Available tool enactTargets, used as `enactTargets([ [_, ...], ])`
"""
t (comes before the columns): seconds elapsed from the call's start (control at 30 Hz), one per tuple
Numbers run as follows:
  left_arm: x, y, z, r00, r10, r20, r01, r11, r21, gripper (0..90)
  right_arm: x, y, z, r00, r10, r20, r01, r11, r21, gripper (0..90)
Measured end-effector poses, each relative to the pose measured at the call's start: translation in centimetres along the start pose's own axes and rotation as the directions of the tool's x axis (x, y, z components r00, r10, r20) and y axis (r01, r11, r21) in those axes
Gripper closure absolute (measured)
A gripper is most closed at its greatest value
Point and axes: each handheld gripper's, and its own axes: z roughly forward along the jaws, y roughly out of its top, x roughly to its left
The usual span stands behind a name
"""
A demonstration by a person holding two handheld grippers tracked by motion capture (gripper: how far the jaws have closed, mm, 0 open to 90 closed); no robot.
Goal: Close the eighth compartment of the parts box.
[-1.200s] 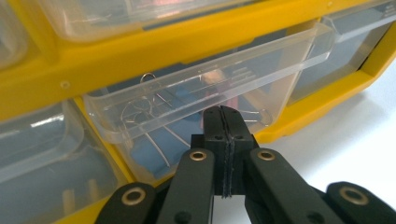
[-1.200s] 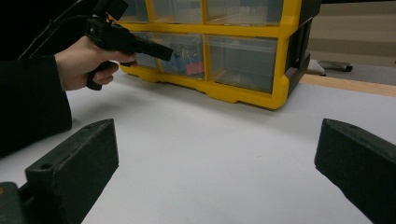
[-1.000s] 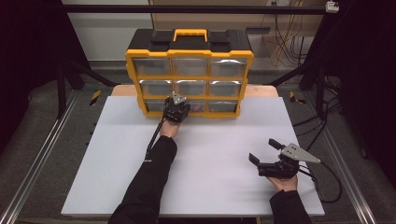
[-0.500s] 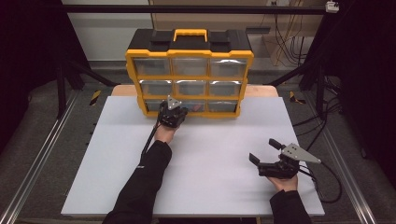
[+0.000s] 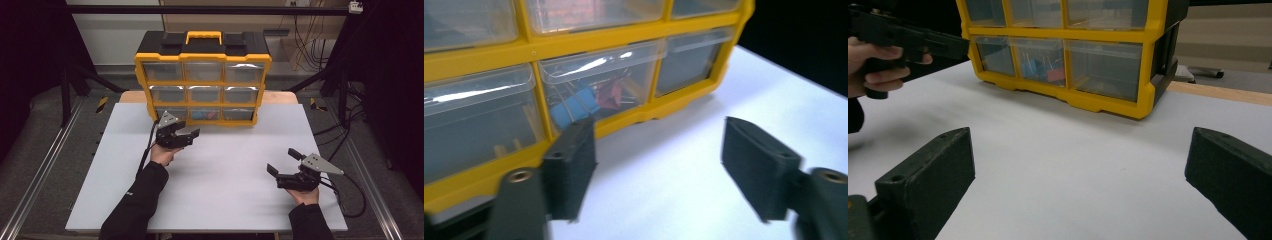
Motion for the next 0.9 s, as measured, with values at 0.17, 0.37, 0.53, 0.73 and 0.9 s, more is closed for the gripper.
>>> enactTargets([
  [0.17, -0.3, -0.6, -2.3, 0.9988, 0.042, 0.025, -0.041, 0.9991, -0.013, 11.6, 0.0, 0.0, 0.0, 1.0000, 0.003, -0.002, -0.003, 1.000, 0.002, 0.2],
  [0.37, -0.7, -1.7, -4.8, 0.9959, 0.085, 0.032, -0.084, 0.9960, -0.031, 3.4, 0.0, -0.1, 0.1, 1.0000, 0.001, -0.004, -0.001, 1.000, -0.002, 0.2],
  [0.53, -0.6, -2.8, -6.6, 0.9958, 0.088, 0.027, -0.086, 0.9951, -0.049, 2.8, 0.0, 0.0, 0.1, 1.0000, -0.001, -0.002, 0.001, 1.000, -0.002, 0.2],
  [0.73, 0.0, -4.1, -8.9, 0.9971, 0.074, 0.017, -0.072, 0.9928, -0.096, 2.8, 0.0, -0.1, 0.1, 1.0000, 0.001, -0.001, -0.001, 1.000, 0.005, 0.2],
  [0.9, 0.9, -5.3, -10.6, 0.9980, 0.062, -0.007, -0.062, 0.9907, -0.121, 2.8, 0.1, -0.1, 0.1, 1.0000, 0.006, -0.002, -0.006, 1.000, 0.011, 0.2],
])
